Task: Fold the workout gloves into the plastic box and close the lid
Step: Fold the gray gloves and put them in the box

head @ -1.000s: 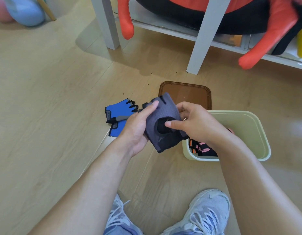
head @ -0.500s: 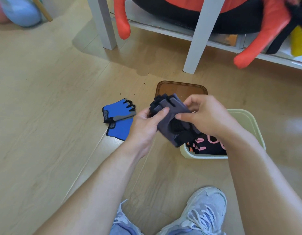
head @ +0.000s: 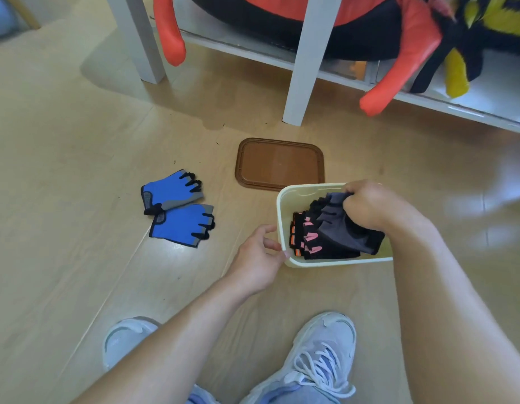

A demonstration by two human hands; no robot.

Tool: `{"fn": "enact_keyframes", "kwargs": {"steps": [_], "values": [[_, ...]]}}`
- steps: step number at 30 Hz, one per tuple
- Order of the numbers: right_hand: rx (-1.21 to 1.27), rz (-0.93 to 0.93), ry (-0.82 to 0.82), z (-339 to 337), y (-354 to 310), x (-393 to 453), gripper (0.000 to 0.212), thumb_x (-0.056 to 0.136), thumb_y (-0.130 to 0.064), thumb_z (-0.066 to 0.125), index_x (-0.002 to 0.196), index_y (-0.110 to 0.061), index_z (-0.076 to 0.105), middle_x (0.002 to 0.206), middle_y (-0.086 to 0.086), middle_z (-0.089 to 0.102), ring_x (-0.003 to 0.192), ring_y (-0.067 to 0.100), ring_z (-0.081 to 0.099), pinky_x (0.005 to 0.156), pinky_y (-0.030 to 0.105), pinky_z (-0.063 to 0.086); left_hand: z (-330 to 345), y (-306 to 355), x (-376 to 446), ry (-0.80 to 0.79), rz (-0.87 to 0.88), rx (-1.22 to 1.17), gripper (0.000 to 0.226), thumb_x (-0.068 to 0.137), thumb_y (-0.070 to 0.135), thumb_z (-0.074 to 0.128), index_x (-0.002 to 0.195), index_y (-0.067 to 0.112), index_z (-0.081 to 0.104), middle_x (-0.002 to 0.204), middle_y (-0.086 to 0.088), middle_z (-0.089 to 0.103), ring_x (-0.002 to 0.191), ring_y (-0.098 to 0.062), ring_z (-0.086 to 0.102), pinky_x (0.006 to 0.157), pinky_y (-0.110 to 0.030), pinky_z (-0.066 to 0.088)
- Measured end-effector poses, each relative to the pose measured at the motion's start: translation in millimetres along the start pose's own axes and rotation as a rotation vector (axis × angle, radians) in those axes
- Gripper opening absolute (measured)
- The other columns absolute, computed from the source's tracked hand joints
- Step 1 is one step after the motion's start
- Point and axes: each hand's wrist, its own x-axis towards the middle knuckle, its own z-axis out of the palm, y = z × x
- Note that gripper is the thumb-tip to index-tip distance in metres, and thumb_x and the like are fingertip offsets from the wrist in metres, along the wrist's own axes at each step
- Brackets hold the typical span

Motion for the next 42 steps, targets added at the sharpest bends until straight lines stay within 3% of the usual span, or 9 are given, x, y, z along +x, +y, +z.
{"fn": "enact_keyframes", "kwargs": {"steps": [5,10,12,15,24,28,31,37,42], "values": [[-0.164,-0.015,0.040,31.6,-1.1,11.5,0.019,0.090,-0.015,0.046,0.075,-0.020,0.057,0.080,0.004,0.061,0.087,0.033,0.056,0.089,0.039,0.039,2.8,-2.3,-2.0,-0.008,-0.013,-0.101,0.054,0.099,0.012,0.063,0.147,0.031,0.047,0.096,0.000,0.069,0.077,-0.009,0.071,0.070,-0.019,0.048],[-0.213,-0.032,-0.015,63.5,-5.2,16.4,0.020,0.088,-0.016,0.047,0.074,-0.022,0.060,0.081,0.001,0.063,0.095,0.032,0.059,0.093,0.040,0.034,-8.2,-2.2,3.1,0.025,-0.025,-0.126,0.055,0.097,0.009,0.063,0.144,0.035,0.051,0.088,0.002,0.065,0.081,-0.010,0.064,0.082,-0.025,0.050],[-0.239,-0.051,-0.004,76.2,-3.7,17.2,0.021,0.088,-0.020,0.051,0.097,-0.027,0.069,0.105,0.006,0.069,0.111,0.033,0.058,0.104,0.042,0.033,-12.8,-2.5,5.8,0.044,-0.035,-0.127,0.054,0.098,0.010,0.062,0.144,0.035,0.052,0.091,0.000,0.065,0.085,-0.013,0.064,0.084,-0.027,0.051],[-0.278,-0.028,0.004,90.7,1.0,16.4,0.054,0.090,-0.024,0.057,0.144,-0.028,0.050,0.142,0.009,0.054,0.134,0.035,0.044,0.116,0.046,0.027,-15.4,-3.4,8.1,0.050,-0.037,-0.129,0.052,0.098,0.010,0.062,0.143,0.036,0.052,0.092,0.000,0.063,0.085,-0.014,0.063,0.075,-0.024,0.049],[0.057,0.259,-0.045,86.7,11.0,32.3,0.076,0.093,-0.029,0.070,0.155,-0.011,0.029,0.161,0.016,0.024,0.143,0.044,0.032,0.114,0.051,0.036,-16.8,-7.2,8.3,0.035,-0.034,-0.163,0.057,0.099,0.011,0.064,0.150,0.034,0.049,0.086,0.001,0.060,0.077,-0.009,0.062,0.087,-0.025,0.049],[0.219,0.246,-0.023,102.0,27.5,38.7,0.070,0.088,-0.038,0.075,0.145,-0.008,0.045,0.143,0.019,0.054,0.132,0.036,0.050,0.109,0.045,0.046,-16.3,-8.0,7.4,0.033,-0.024,-0.170,0.059,0.099,0.011,0.064,0.151,0.034,0.048,0.085,0.001,0.061,0.072,-0.007,0.062,0.068,-0.016,0.046],[0.197,0.198,-0.013,106.1,25.6,39.6,0.061,0.094,-0.034,0.069,0.146,-0.012,0.046,0.142,0.018,0.053,0.122,0.036,0.057,0.102,0.039,0.048,-15.2,-7.4,7.0,0.036,-0.024,-0.178,0.059,0.100,0.010,0.064,0.151,0.033,0.047,0.083,0.000,0.058,0.071,-0.006,0.061,0.067,-0.016,0.045],[0.145,0.185,0.082,101.8,12.5,31.5,0.058,0.096,-0.029,0.063,0.149,-0.015,0.043,0.152,0.016,0.040,0.132,0.042,0.048,0.108,0.050,0.045,-12.1,-8.0,5.4,0.052,-0.043,-0.173,0.056,0.099,0.012,0.065,0.150,0.032,0.049,0.089,0.000,0.062,0.090,-0.013,0.068,0.103,-0.036,0.052],[0.205,0.001,0.290,78.0,-25.3,4.3,0.054,0.093,-0.022,0.060,0.145,-0.024,0.048,0.149,0.006,0.044,0.132,0.032,0.048,0.101,0.049,0.050,-23.7,-18.2,9.6,0.067,-0.103,-0.234,0.045,0.093,0.032,0.072,0.136,0.028,0.061,0.106,-0.003,0.072,0.103,-0.016,0.069,0.103,-0.042,0.053]]}}
